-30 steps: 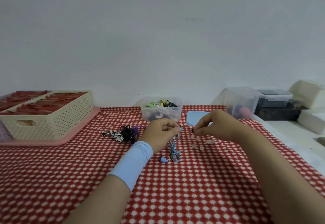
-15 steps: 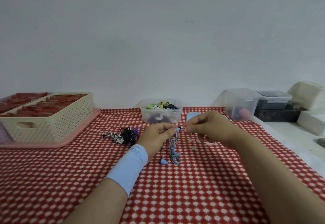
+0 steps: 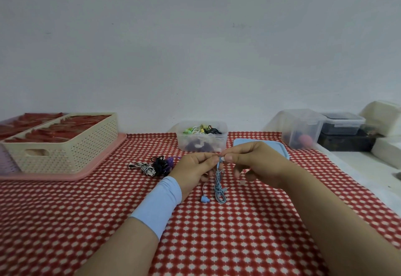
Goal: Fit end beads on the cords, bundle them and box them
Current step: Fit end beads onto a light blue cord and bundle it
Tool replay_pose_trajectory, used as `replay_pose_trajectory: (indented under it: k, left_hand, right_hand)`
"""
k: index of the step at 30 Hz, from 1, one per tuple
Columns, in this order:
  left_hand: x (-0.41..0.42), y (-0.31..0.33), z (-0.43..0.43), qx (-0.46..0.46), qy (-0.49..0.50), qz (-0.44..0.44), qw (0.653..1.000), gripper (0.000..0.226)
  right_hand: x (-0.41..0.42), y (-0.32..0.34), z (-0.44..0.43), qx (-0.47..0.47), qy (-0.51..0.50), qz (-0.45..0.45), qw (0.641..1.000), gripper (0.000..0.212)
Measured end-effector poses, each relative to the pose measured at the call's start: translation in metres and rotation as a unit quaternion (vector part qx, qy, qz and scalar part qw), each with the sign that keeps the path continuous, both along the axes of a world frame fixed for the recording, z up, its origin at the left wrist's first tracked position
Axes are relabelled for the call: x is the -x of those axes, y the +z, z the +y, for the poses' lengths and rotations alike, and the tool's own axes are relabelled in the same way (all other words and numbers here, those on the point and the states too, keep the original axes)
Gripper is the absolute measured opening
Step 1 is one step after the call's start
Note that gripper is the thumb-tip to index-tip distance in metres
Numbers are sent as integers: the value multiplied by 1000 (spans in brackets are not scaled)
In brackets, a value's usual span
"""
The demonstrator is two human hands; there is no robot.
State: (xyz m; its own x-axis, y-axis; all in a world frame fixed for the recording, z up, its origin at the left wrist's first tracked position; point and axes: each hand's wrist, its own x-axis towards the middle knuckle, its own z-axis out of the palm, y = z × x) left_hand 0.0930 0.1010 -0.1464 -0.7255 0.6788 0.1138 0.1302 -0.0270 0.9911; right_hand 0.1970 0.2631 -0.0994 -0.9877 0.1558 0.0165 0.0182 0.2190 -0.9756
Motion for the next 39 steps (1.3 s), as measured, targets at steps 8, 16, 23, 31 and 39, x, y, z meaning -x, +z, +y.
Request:
replay_pose_trajectory:
  k: [8, 16, 23, 31, 39]
  left_hand:
    - [1, -3, -1, -12, -19, -22, 1000, 18]
    - [-1, -5, -1, -56, -50, -102, 992, 22]
    - [-4, -4, 0, -76, -72, -121, 987, 31]
    - [-5, -3, 0, -67, -48, -122, 989, 25]
    - [-11, 0, 2, -55, -59, -124, 989, 21]
  right_hand:
    - [1, -4, -1, 28, 12, -16, 999, 16]
    - [-2, -3, -2, 49, 38, -16, 998, 18]
    - [-4, -1, 1, 53, 57, -12, 997, 19]
    - [-3, -2, 3, 23, 43, -8, 999, 19]
    - [-1, -15, 3, 63, 35, 2, 997, 16]
